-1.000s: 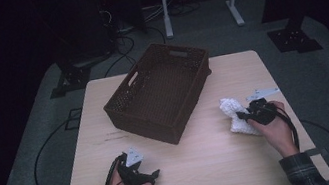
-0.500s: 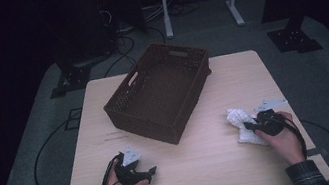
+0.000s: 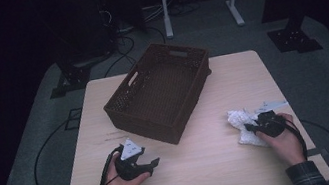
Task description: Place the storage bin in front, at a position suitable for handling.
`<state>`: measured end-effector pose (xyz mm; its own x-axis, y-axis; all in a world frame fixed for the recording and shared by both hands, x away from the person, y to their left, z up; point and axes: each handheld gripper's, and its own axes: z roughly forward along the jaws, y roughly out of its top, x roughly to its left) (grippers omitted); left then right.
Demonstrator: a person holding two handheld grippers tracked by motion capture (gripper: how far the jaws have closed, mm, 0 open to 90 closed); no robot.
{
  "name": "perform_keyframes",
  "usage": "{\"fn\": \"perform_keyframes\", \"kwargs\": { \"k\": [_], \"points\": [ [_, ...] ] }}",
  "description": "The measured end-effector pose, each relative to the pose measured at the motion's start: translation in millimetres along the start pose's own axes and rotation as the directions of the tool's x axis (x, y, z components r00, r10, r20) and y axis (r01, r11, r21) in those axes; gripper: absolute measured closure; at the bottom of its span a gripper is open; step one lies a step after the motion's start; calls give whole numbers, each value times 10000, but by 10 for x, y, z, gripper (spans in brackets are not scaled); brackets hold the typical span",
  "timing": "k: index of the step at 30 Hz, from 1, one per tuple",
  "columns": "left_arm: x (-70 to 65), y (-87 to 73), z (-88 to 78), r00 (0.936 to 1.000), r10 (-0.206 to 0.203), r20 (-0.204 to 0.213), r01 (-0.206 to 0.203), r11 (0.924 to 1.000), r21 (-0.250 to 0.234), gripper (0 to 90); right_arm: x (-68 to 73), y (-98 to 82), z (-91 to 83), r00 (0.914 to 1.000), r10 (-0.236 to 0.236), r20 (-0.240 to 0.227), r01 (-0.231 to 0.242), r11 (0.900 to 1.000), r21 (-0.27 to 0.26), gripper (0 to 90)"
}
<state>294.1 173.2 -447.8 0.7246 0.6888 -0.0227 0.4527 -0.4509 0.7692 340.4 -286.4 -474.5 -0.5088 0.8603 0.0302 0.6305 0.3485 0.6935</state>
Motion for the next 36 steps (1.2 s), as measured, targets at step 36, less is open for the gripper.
{"fn": "perform_keyframes", "kwargs": {
  "k": [36],
  "points": [
    [6, 1186, 334, 9960, 688, 575, -664, 9969, -424, 351, -2, -27, 69, 9993, -329, 155, 324, 9989, 343, 695]
  ]
}}
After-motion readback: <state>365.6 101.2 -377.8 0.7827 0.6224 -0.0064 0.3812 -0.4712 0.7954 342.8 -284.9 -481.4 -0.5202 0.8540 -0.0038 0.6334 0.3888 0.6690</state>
